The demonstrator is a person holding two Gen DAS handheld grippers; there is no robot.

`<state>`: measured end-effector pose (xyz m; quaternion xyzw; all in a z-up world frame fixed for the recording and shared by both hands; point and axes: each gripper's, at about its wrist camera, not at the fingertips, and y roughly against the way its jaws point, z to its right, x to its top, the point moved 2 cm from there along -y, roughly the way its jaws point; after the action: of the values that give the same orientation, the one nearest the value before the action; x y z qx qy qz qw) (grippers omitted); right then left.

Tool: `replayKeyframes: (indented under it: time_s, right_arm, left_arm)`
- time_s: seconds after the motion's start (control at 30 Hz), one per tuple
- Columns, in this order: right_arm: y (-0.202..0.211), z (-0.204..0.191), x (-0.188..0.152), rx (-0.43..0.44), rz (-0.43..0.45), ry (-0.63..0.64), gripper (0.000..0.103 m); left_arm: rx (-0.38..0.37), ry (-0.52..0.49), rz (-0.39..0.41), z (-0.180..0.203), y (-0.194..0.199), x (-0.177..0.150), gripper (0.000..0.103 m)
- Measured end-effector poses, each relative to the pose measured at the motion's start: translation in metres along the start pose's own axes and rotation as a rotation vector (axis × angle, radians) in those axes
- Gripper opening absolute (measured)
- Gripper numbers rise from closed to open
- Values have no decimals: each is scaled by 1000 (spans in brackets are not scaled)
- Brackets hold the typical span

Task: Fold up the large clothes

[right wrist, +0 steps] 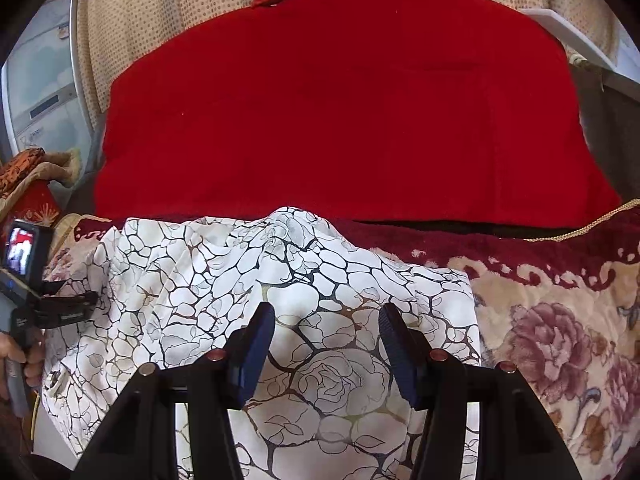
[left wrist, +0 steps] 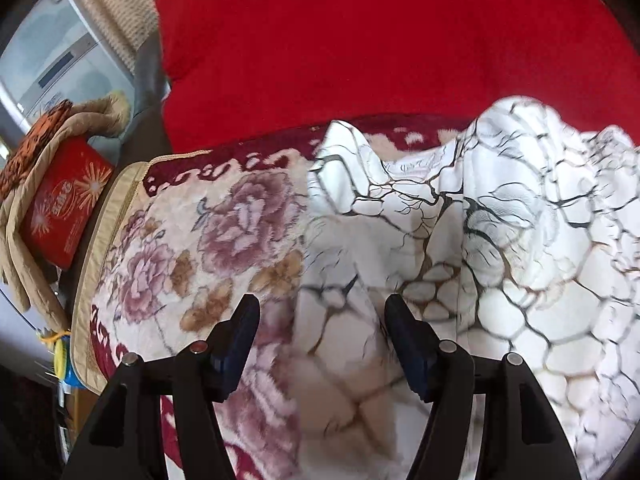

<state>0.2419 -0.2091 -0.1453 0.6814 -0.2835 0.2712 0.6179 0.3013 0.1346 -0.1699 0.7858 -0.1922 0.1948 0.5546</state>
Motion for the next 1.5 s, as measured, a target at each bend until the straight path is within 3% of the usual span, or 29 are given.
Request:
replayKeyframes:
  time_s: [0.27, 0.37, 0.47, 0.6, 0.8, 0.93, 1.07, 1.2, 1.3, 1.5]
  right_arm:
    - [4, -8, -1, -13, 10, 24, 58]
    - [3, -10, -3, -18, 7, 39, 58]
    - [1, -10, -5, -25, 1, 46, 58]
    - [-5, -11, -8, -29, -19, 58, 58]
    - [-47, 5, -26, 8, -214, -8, 59]
    - [-34, 16, -21, 71, -174, -72, 59]
    - [-15, 2, -21, 129, -105, -22, 59]
    - [-21, -16, -32, 158, -149, 29, 59]
    - [-33, -22, -44, 126, -190, 55, 59]
    - [-12, -17, -46, 172, -143, 15, 59]
  left_arm:
    - [-26, -4, 79, -13, 38, -26, 67]
    - [-12, -9, 68, -15, 31, -38, 67]
    - [-7, -14, 8, -10, 7, -47, 67]
    - [51, -73, 0, 3, -3, -50, 68]
    - [14, -5, 8, -17, 16, -52, 68]
    - [-32, 50, 56, -39, 41, -64, 68]
    - [-28, 86, 95, -58, 59, -83, 68]
    - [-36, 94, 46, -57, 43, -101, 68]
    - [18, 48, -5, -44, 23, -114, 68]
    - [21, 74, 49, -48, 39, -125, 66]
